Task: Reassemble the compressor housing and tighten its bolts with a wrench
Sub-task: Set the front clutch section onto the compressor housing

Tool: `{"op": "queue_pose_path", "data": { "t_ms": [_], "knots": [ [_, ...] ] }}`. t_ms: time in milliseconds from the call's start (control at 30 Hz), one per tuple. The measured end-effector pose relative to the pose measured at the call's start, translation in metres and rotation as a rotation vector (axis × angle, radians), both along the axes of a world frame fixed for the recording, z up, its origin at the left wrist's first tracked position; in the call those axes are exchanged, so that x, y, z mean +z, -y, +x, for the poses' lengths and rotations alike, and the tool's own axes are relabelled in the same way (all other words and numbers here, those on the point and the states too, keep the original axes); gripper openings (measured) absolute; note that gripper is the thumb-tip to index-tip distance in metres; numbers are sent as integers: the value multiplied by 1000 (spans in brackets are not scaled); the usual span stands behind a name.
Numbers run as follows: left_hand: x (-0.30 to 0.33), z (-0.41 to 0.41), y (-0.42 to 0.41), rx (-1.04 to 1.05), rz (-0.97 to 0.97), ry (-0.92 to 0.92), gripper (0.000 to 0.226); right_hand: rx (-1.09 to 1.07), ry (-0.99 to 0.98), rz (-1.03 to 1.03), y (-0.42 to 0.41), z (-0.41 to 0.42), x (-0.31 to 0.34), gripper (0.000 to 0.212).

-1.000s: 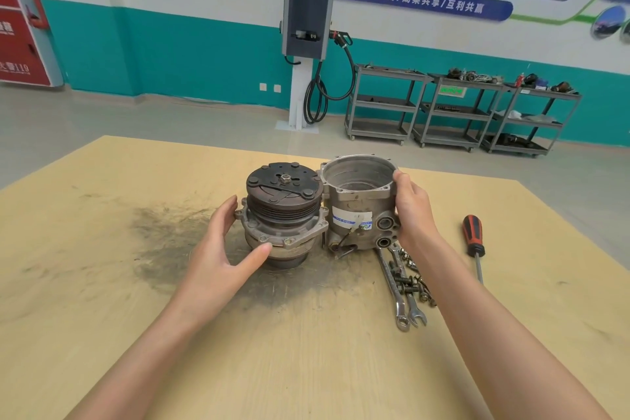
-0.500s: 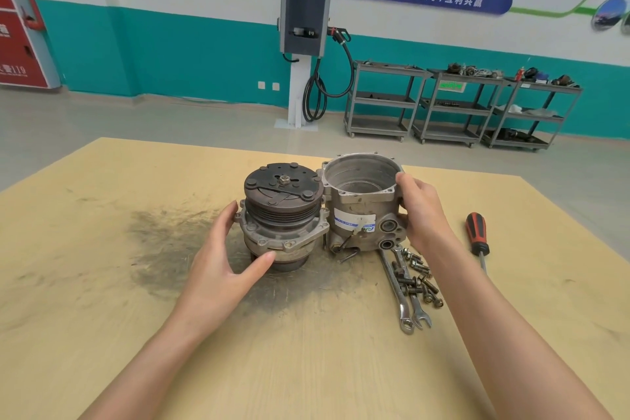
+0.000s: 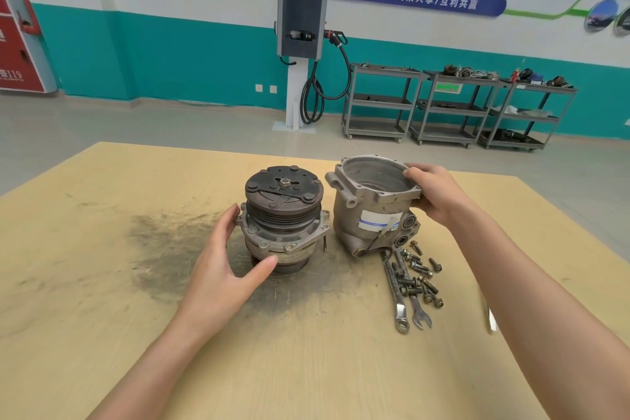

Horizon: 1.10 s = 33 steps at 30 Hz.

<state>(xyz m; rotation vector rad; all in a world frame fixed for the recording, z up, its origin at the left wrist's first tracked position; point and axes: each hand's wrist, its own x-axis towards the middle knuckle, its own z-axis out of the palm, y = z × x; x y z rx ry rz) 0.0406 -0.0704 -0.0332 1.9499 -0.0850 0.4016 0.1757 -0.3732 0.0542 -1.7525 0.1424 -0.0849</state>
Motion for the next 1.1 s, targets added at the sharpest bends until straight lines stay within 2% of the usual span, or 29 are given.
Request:
{"op": "queue_pose_path", "data": {
  "t_ms": [133,300,400,567,767,900,967,1033,1100],
  "knots": [
    [-1,0,0,1,3,0,102,-14,-68,169,17,-2,-5,30],
    [-2,1,0,0,-2,4,102,-94,-76,189,12,-3,-1,42],
    [0,1,1,-6,-14,9,103,-161,-105,310,5,-2,4,49],
    [1,1,1,-10,-2,1,103,-106,-84,351,-9,-6,14,62],
    [0,0,-1,0,-1,-7,106,-81,-95,155,-16,-20,17,53],
    [-1,0,-2,13,-8,-7,99,-56,-63,-101,-17,-33,18,49],
    [-2,0,-3,21,-8,-8,97,-45,79,-293,-20,-39,24,54],
    [-3,0,-3,19,-9,-13,96,-16,301,-540,-30,-48,34,52],
    [-4,1,-3,16,-7,-17,96,125,503,-729,-47,-57,44,54]
  ]
}}
